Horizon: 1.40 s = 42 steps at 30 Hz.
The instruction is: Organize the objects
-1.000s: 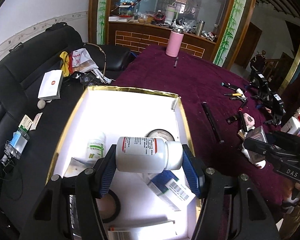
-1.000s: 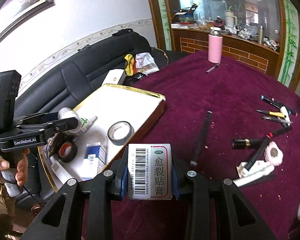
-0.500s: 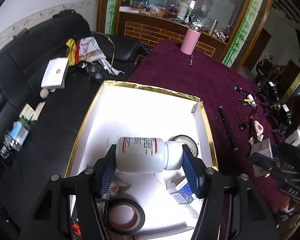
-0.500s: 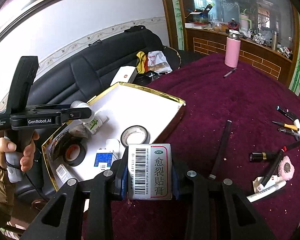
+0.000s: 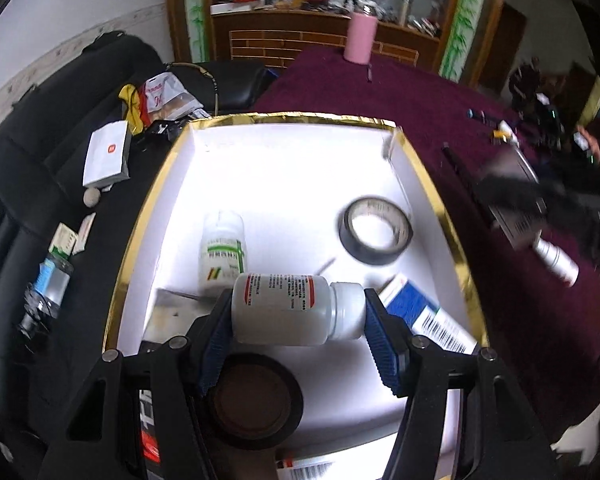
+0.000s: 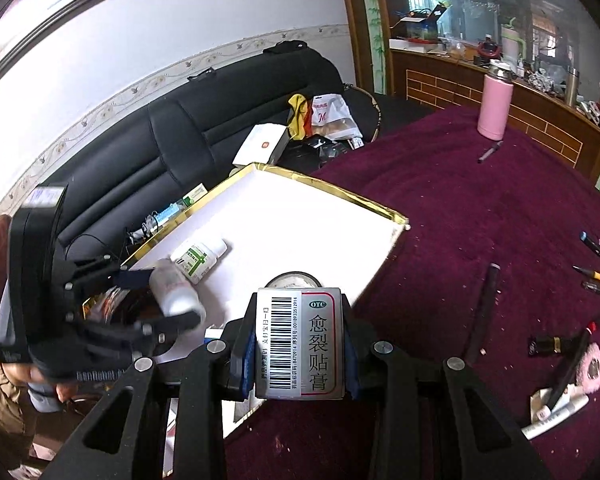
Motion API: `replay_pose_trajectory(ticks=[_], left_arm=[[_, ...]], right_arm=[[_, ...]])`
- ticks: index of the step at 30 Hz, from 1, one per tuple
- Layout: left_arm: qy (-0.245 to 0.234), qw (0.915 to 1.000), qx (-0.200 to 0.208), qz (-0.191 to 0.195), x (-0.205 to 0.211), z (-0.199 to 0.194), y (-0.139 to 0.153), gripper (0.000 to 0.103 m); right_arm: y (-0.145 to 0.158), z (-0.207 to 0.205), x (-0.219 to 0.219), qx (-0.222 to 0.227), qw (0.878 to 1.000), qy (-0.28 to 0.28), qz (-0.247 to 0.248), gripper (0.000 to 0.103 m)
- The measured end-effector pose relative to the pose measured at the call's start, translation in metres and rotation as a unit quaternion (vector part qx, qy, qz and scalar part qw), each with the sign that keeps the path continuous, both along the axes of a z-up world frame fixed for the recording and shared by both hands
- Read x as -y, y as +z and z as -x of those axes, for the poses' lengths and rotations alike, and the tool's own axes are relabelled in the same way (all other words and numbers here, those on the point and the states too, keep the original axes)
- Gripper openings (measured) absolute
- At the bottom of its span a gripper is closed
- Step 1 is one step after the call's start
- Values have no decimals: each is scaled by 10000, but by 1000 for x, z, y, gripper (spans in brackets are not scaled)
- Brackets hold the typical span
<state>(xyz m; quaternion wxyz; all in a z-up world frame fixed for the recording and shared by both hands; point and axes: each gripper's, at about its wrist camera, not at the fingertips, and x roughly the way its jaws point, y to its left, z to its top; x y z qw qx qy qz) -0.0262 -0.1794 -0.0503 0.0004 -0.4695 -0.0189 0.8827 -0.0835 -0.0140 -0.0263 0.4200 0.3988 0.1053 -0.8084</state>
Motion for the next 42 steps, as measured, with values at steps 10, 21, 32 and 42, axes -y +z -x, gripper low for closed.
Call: replay_pose_trajectory(ticks=[10, 21, 32, 42], left_arm=[[-786, 9962, 285, 241, -27, -1, -23, 61], [-1153, 9927, 340, 5, -33, -11, -24, 61], [-778, 9955, 216, -499, -23, -17, -22, 61], [-557, 9959, -151, -702, -19, -25, -1, 62]], right_arm=[[-13, 27, 43, 188, 9995, 91, -232, 37], [-47, 38, 82, 403, 9974, 262, -530, 37], [-62, 37, 94, 413, 9970, 488, -446, 38], [-31, 30, 71, 289, 9991, 259, 169, 68]])
